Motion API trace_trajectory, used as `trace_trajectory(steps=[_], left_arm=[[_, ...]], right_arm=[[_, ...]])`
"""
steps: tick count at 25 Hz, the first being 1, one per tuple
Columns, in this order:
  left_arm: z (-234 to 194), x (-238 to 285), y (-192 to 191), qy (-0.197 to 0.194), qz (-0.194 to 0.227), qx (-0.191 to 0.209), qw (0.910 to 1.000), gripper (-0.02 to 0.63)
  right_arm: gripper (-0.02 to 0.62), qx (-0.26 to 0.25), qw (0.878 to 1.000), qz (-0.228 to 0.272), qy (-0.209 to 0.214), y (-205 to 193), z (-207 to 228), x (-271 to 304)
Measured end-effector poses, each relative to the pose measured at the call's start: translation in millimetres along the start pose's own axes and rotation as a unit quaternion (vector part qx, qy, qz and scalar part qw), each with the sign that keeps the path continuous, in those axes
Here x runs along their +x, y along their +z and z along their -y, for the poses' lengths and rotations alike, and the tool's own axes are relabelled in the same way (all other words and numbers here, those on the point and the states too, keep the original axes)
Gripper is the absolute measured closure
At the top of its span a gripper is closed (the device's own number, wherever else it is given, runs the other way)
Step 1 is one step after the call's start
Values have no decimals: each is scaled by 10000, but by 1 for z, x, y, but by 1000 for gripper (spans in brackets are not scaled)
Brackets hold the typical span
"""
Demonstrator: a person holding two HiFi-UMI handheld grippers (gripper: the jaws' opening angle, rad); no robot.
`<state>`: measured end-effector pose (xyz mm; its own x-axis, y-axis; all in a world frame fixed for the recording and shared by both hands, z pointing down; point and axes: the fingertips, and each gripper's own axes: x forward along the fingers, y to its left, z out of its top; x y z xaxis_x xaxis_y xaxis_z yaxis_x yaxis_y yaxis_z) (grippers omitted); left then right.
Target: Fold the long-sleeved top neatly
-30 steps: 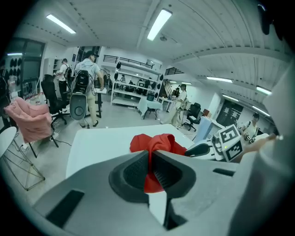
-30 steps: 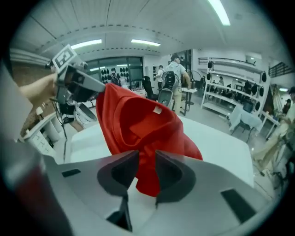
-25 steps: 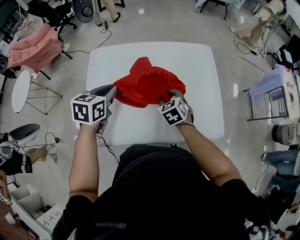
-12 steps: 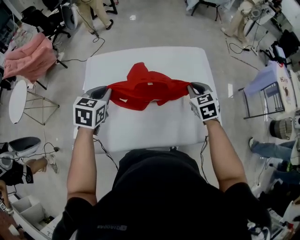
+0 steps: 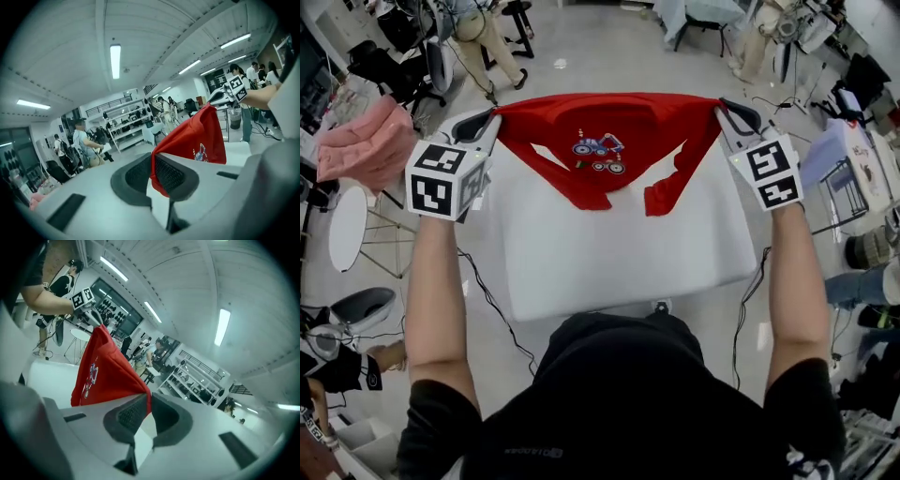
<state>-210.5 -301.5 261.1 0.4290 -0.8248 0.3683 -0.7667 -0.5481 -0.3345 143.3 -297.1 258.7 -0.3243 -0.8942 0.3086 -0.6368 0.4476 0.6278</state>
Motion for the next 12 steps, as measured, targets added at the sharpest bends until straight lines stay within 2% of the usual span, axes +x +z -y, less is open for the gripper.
trace_trajectory(steps=[5, 7, 12], left_arm=[[-31, -39, 77, 265, 608, 269, 9974, 581], [-33, -55, 88, 349, 681, 349, 9965, 581], [-25, -92, 87, 434, 699, 306, 9961, 581]], right_arm=[[561, 64, 9985, 443, -318, 56, 44, -34], [561, -74, 9982, 505, -307, 69, 50, -47], [561, -443, 9968, 640, -191, 97, 55, -75]])
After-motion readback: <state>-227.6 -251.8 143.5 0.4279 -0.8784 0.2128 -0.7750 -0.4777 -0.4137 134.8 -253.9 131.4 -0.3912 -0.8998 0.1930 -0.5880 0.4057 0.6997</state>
